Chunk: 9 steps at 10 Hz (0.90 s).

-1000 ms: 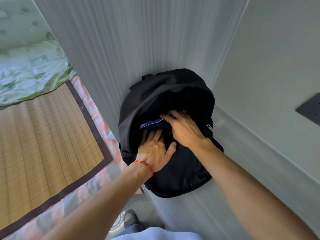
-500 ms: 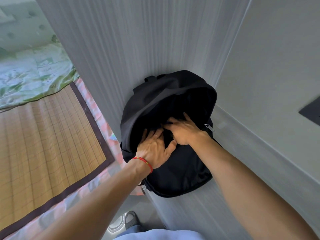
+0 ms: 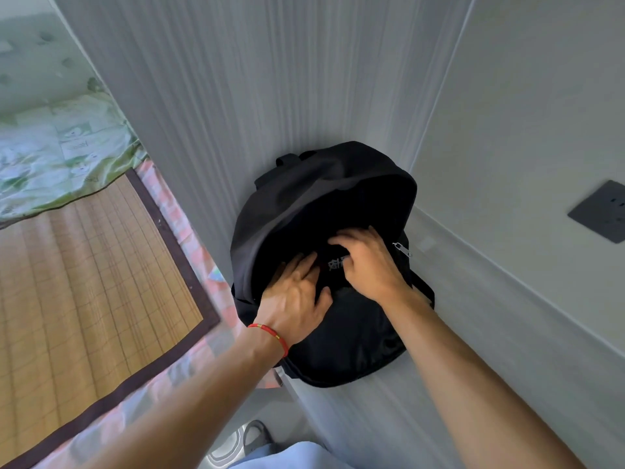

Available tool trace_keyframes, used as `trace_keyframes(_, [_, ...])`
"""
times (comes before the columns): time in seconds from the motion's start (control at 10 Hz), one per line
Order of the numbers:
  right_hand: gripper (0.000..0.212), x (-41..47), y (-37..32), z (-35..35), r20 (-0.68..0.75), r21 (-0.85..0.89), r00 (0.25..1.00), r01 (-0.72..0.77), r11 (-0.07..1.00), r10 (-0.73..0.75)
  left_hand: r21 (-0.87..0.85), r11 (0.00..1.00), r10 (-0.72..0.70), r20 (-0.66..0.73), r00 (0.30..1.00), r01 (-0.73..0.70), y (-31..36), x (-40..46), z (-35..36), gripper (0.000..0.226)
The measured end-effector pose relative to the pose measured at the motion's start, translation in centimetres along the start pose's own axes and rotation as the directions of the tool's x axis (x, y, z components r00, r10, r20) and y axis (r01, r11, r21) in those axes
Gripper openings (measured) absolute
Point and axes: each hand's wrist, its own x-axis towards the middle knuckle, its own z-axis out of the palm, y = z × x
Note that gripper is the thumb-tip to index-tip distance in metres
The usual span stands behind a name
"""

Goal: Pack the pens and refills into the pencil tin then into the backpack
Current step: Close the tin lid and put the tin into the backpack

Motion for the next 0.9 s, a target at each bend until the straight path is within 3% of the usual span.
trace_keyframes(0.1, [0.032, -2.6, 1.1, -0.9, -0.269, 0.161, 0.956, -0.076, 0.984, 0.117, -0.003, 0.999, -0.042, 0.043, 0.998, 0.043, -0.6, -0.1, 0.2, 0.062])
trace_keyframes(0.2, [0.021, -4.1, 2.7, -1.6, -0.391, 0.249, 0.871, -0.209, 0.946, 0.296, -0.006, 0.998, -0.063, 0.131, 0.989, 0.065, -1.6, 0.5, 0.2, 0.066])
trace_keyframes(0.3, [0.024, -5.0, 4.1, -1.9, -0.292, 0.332, 0.829, -0.38, 0.863, 0.478, -0.035, 0.994, -0.096, 0.2, 0.975, 0.105, -2.0, 1.4, -0.2, 0.066])
trace_keyframes(0.5, [0.042, -6.4, 4.4, -1.6, -0.102, 0.339, 0.846, -0.466, 0.817, 0.524, -0.034, 0.996, -0.079, 0.217, 0.973, 0.088, -1.0, 1.5, -1.2, 0.064])
trace_keyframes(0.7, [0.046, -7.6, 3.8, -1.8, -0.092, 0.341, 0.857, -0.452, 0.825, 0.507, -0.267, 0.962, 0.054, 0.017, 0.998, -0.048, 1.4, -1.0, -3.3, 0.047])
trace_keyframes(0.9, [0.032, -8.8, 1.8, -3.4, -0.194, 0.528, 0.791, -0.414, 0.742, 0.58, -0.572, 0.775, 0.137, -0.265, 0.955, -0.27, 3.6, -3.8, -8.3, 0.027])
